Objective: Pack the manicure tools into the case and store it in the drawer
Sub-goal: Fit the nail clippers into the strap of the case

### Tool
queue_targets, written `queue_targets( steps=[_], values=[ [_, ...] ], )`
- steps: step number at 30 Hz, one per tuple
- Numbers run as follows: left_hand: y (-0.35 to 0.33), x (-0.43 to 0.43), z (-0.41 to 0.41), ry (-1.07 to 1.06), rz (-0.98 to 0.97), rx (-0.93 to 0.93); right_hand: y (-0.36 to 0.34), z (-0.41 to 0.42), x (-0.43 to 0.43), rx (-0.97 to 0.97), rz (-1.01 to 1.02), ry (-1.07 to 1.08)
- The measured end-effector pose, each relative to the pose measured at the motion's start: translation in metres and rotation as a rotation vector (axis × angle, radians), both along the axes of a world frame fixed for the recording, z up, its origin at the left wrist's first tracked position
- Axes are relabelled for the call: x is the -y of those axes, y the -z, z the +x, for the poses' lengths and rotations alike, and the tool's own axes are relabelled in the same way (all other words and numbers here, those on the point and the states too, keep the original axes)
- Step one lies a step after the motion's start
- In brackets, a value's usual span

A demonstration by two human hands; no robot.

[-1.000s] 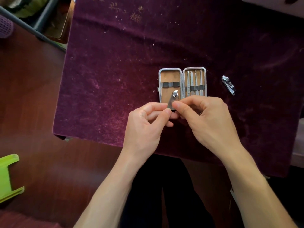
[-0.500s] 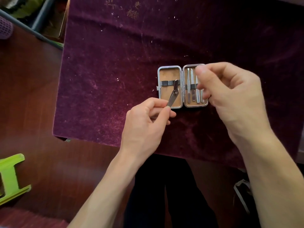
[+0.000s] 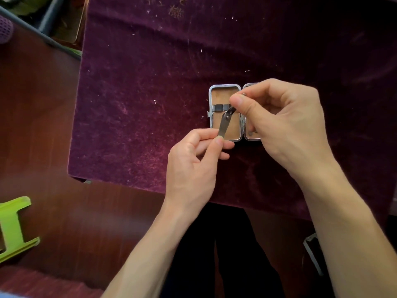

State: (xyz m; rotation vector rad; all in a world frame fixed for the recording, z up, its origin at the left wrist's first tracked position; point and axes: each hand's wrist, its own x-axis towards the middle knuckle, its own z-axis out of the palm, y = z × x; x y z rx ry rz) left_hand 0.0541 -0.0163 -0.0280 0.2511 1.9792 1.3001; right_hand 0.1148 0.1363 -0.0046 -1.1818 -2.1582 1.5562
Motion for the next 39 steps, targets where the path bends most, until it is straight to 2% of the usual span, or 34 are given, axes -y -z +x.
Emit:
queue_targets(
  steps=[5, 11, 16, 18, 19, 22, 26, 28, 32, 39],
  values=[
    [0.000, -0.006, 0.004, -0.051, 0.043, 0.036, -0.001, -0.006, -0.001, -0.080, -0.016, -0.014],
    [0.002, -0.010, -0.007, -0.045, 0.044, 0.040, 0.001, -0.018, -0.022, -0.032, 0.057, -0.229],
    [0.004, -0.019, -0.019, -0.029, 0.060, -0.014, 0.004, -0.031, -0.040, -0.007, 0.128, -0.311],
    [0.004, -0.023, -0.021, 0.008, 0.050, -0.094, 0.004, -0.036, -0.046, -0.024, 0.148, -0.314],
    [0.006, -0.024, -0.023, 0.049, 0.034, -0.192, 0.005, -0.037, -0.049, -0.034, 0.158, -0.311],
    [0.020, -0.019, -0.044, 0.240, -0.041, -0.623, 0.009, -0.042, -0.056, -0.053, 0.203, -0.272],
    [0.047, -0.006, -0.075, 0.602, -0.264, -0.865, 0.019, -0.052, -0.061, -0.047, 0.246, -0.239],
    [0.055, -0.002, -0.074, 0.692, -0.338, -1.014, 0.024, -0.056, -0.059, -0.035, 0.255, -0.247],
    [0.063, -0.002, -0.070, 0.669, -0.366, -1.124, 0.032, -0.060, -0.054, -0.001, 0.268, -0.271],
    [0.064, -0.002, -0.069, 0.651, -0.377, -1.167, 0.036, -0.058, -0.048, 0.037, 0.228, -0.267]
  ],
)
